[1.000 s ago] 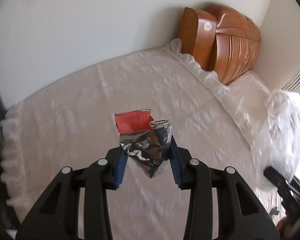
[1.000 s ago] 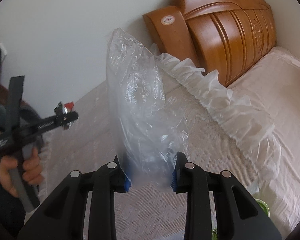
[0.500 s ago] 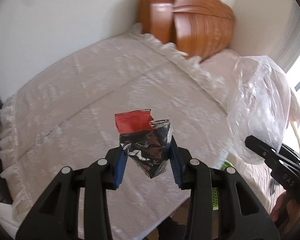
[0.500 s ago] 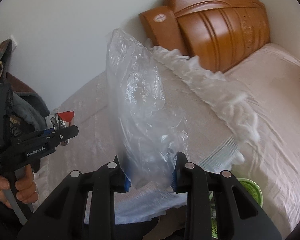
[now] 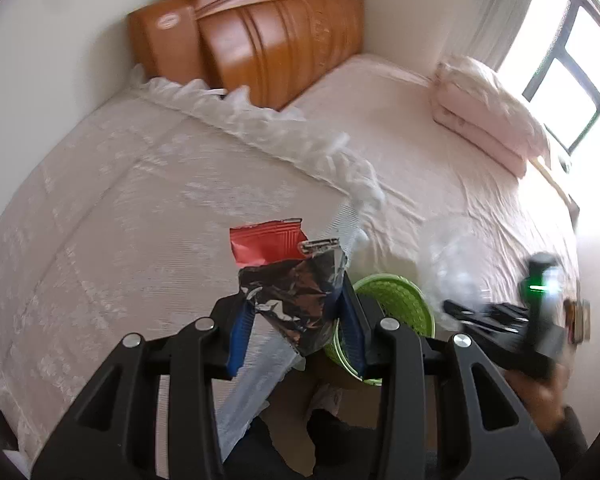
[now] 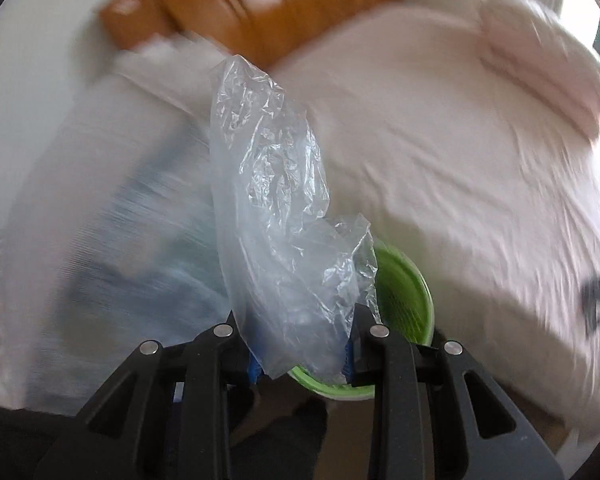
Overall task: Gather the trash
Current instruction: 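Carry both items to the green wastebasket and open both tools over it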
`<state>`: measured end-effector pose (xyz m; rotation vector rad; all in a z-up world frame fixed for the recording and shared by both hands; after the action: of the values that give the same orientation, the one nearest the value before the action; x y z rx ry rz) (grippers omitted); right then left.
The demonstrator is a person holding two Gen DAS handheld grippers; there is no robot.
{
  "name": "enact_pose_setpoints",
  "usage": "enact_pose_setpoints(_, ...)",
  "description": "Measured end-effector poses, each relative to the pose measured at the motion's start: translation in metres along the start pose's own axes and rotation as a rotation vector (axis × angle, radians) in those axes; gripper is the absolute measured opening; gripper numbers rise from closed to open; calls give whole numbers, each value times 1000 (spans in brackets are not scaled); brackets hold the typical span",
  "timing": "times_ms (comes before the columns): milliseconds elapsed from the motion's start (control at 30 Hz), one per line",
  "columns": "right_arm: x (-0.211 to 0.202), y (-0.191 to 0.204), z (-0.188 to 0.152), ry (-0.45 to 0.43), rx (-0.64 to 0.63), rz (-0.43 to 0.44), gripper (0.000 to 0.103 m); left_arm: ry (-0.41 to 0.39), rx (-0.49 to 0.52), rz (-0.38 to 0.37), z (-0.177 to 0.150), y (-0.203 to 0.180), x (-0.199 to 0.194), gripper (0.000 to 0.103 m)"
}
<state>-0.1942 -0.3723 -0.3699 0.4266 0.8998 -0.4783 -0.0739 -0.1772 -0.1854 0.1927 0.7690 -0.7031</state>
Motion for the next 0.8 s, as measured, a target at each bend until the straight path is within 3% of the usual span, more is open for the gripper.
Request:
enact_pose_setpoints(100,44,-18,-27,77,40,-30,33,9,35,-5,-3,-15,-1,38)
enact_pose_setpoints(267,95,-27,-63,179,67,-62,72,31,44,2,-9,-25,-1,39)
enact_pose_setpoints(333,103,-27,-67,206,75,-67,80,35,43,6,-11,-25,-1,39)
enact_pose_setpoints(467,81,-27,-51,145,109,-52,96,48,41,6,-14,-27,3,39)
enact_pose_setpoints(800,-8,-68,14,-38,171,-86,100,94,82,-67,-24,-64,21,39)
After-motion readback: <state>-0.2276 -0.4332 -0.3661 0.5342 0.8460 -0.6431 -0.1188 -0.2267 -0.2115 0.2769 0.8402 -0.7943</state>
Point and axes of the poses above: each gripper's, at about its wrist camera, not at the fingertips, and x roughly the way its jaws point, y to its left, z to its top, the point moved 9 cm from there along x, roughly the way its jaws point, and after that the axes turned 15 degrees about -y, right-handed, at the moved point
